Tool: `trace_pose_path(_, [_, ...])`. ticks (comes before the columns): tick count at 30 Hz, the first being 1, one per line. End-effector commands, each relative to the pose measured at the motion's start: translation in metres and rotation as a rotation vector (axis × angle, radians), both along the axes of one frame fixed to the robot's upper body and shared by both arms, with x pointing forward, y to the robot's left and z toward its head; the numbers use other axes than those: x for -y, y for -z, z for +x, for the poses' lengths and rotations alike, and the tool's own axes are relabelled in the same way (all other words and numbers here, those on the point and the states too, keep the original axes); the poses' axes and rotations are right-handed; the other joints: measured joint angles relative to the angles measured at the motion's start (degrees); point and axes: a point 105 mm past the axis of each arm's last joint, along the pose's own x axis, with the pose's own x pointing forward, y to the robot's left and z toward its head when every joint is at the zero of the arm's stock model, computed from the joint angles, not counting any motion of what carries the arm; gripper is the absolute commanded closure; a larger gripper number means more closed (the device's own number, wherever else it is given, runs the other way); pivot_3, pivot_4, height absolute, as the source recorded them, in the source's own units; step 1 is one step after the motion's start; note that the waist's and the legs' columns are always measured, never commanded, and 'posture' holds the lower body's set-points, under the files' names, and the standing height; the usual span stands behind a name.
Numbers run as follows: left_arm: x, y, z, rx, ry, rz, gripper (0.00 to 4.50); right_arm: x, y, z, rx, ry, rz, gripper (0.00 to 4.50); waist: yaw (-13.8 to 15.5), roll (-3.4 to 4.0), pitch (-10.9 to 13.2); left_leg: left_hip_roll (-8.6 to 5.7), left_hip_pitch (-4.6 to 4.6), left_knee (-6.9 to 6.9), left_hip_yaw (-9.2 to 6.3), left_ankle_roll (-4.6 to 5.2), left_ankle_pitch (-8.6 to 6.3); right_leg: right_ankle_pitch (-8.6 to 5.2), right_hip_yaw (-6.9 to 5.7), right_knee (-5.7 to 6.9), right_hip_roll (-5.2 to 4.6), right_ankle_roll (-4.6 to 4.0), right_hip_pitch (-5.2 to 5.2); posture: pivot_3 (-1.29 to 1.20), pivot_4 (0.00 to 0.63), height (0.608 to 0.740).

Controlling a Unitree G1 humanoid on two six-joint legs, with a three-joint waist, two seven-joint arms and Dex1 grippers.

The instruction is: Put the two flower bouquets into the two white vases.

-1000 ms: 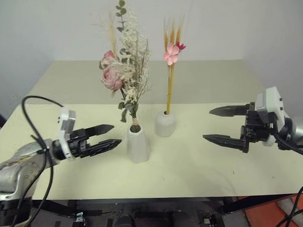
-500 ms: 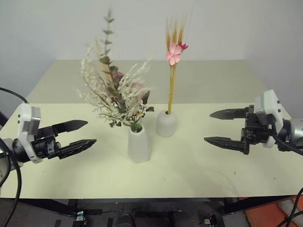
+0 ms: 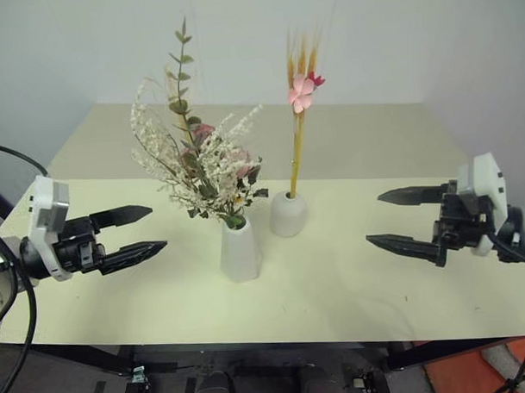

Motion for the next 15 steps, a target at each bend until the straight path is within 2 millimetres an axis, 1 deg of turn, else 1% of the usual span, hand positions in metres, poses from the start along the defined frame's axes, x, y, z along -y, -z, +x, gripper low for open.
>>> trace_pose_path(1, [0.007,-0.012,-0.002,0.063,0.033,0.006,0.05,0.01,-0.014,-0.002,0.041,0.035,-0.015,0.0,0.0,0.0,0.0,0.0,0.0,0.0,0.0,0.0,0.0,0.0,0.0,0.0,0.0,0.0,0.0,0.0,0.15,0.74])
trace_pose_path(6, [0.024,-0.01,-0.005,0.076,0.075,-0.007,0.05,0.025,-0.012,0.0,0.014,0.096,-0.036,0.0,0.01,0.0,0.0,0.0,0.01,0.0,0.01,0.0,0.0,0.0,0.0,-0.01,0.0,0.0,0.04,0.0,0.15,0.74])
trace_pose_path(10, [0.029,-0.007,-0.002,0.085,0.069,-0.028,0.05,0.034,-0.013,-0.001,0.025,0.141,-0.05,0.0,0.05,0.0,0.0,-0.01,0.01,0.0,-0.01,0.0,0.0,0.01,0.0,0.0,0.01,0.01,0.04,0.0,0.15,0.74])
trace_pose_path(15, [0.037,-0.012,0.001,0.099,0.097,-0.03,0.05,0.044,-0.017,0.0,0.053,0.186,-0.042,0.0,0.0,0.0,0.0,-0.02,0.04,0.02,0.0,0.01,0.01,0.03,0.02,0.02,0.02,0.05,0.06,0.0,0.15,0.74])
